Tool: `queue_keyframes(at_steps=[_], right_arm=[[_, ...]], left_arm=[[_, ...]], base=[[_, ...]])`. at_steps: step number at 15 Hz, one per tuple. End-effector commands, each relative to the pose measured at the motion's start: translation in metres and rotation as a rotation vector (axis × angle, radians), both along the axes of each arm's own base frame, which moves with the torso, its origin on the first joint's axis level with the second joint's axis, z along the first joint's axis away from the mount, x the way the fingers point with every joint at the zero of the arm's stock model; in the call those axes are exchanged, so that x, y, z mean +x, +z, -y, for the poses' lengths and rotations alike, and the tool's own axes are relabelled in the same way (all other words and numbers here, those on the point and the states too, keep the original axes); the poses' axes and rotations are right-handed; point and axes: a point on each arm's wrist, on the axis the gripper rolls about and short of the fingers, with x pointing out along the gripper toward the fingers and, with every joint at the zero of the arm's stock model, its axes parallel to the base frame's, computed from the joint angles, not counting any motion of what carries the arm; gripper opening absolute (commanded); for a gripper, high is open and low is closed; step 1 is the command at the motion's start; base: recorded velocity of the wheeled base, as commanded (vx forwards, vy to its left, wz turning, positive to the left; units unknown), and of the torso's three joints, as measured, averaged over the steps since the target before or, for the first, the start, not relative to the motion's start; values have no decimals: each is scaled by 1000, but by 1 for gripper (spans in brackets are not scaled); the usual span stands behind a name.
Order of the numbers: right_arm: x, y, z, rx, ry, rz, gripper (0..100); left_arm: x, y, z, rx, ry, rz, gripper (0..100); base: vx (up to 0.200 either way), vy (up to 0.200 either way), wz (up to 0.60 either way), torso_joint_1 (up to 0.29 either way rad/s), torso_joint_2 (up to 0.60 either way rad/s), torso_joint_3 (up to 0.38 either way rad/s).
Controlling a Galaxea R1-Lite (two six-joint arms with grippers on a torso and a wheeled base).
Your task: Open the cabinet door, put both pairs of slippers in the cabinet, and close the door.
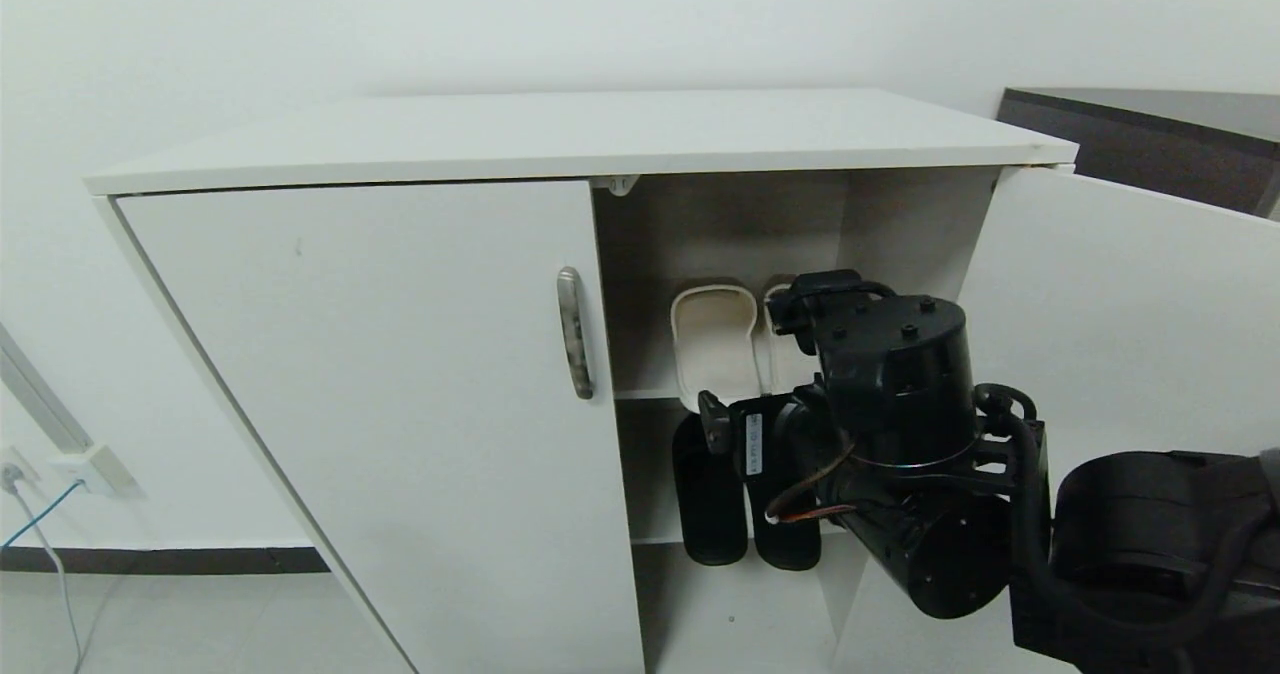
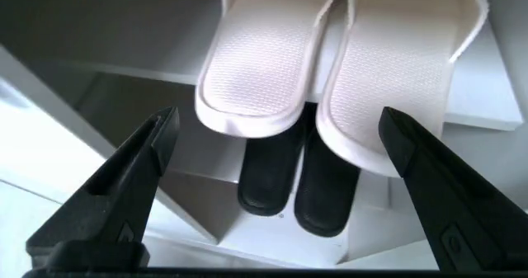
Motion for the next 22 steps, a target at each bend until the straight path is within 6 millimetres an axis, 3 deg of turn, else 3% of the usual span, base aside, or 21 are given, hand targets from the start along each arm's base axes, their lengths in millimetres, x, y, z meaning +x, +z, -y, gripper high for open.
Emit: queue_keyframes(at_steps=[1, 3, 4, 16, 22], right_arm=[[0, 0, -1, 1, 1, -1, 100], [-1, -5, 1, -4, 11, -14, 100], [-1, -6, 1, -5, 16, -14, 0], [10, -27, 6, -32, -12, -26, 0], [12, -31, 12, -63, -21, -32, 0]], left_arm=[[0, 0, 0, 0, 0, -1, 0], [0, 0, 0, -2, 0, -1, 0], [0, 0, 0, -2, -2, -1, 0], [0, 0, 0, -2, 0, -1, 0], [0, 0, 0, -3, 1, 1, 0]], base=[[-200, 0, 0, 2, -7, 2], [-200, 0, 0, 0, -2, 2], [-200, 0, 0, -17, 7, 2], [-200, 0, 0, 2, 1, 7], [0, 0, 0, 0, 0, 0]])
